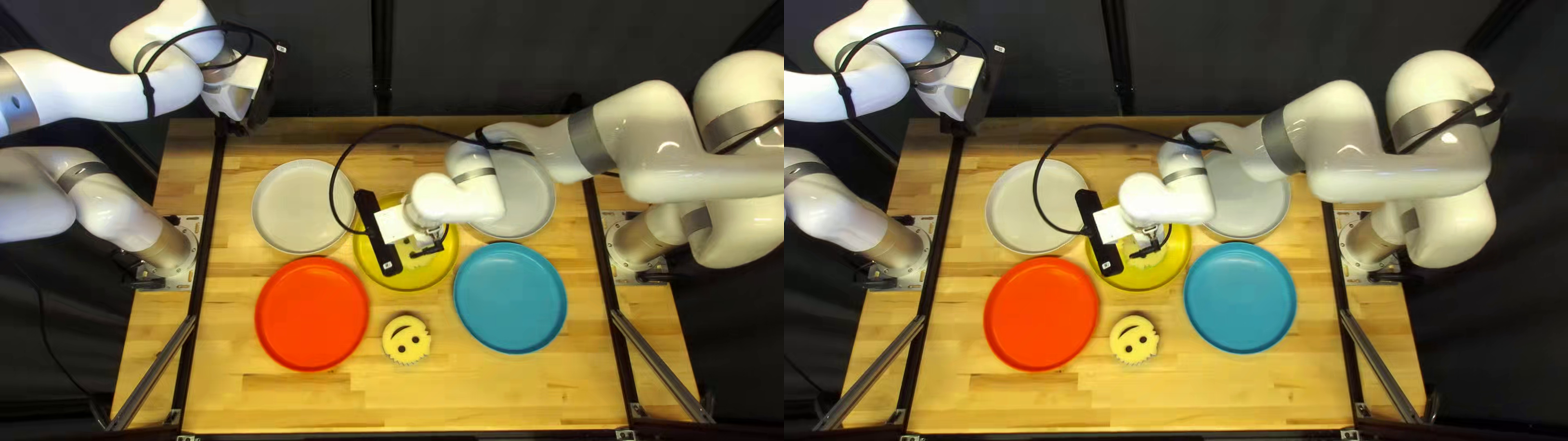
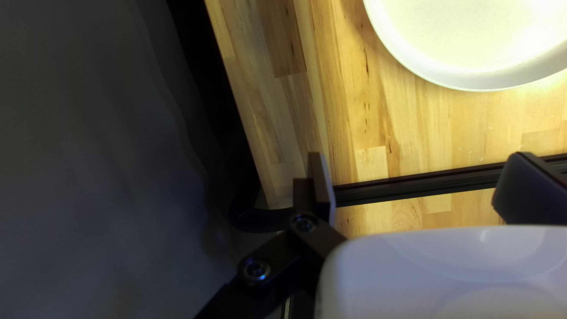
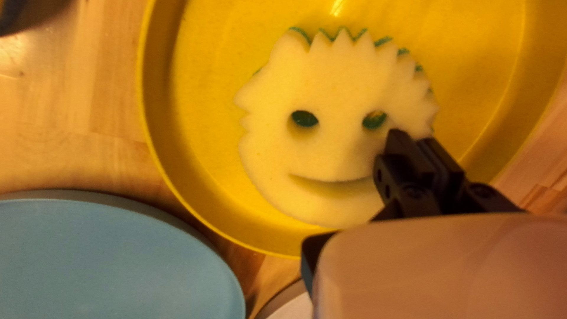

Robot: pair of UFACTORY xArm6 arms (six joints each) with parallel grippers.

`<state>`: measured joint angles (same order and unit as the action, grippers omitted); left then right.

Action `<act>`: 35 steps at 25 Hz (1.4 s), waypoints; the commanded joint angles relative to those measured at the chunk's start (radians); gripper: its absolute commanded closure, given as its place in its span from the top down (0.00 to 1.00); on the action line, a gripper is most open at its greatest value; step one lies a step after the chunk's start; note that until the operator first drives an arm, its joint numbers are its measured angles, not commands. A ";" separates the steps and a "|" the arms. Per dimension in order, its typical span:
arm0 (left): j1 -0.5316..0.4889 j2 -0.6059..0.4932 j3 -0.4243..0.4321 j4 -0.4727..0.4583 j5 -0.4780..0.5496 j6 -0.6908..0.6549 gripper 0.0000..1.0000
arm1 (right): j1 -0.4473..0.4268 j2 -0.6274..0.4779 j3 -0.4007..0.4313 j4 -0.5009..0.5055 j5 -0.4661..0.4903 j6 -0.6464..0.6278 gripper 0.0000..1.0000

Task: Pick up sponge and scrub the plate

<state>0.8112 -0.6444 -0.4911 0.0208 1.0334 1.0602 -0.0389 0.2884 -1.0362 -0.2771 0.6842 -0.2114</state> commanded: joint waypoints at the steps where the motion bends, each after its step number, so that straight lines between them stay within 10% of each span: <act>1: 0.000 0.000 0.000 0.000 0.000 0.000 1.00 | -0.039 0.008 -0.019 -0.014 0.002 -0.027 0.00; 22: 0.000 0.000 0.000 0.000 0.000 0.000 1.00 | 0.083 0.016 -0.007 0.014 0.008 0.028 0.00; 35: 0.000 0.000 0.000 0.000 0.000 0.000 1.00 | -0.062 0.043 -0.003 0.108 -0.054 -0.169 0.00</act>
<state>0.8112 -0.6444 -0.4911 0.0208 1.0334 1.0602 -0.0823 0.3203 -1.0282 -0.1747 0.6335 -0.3584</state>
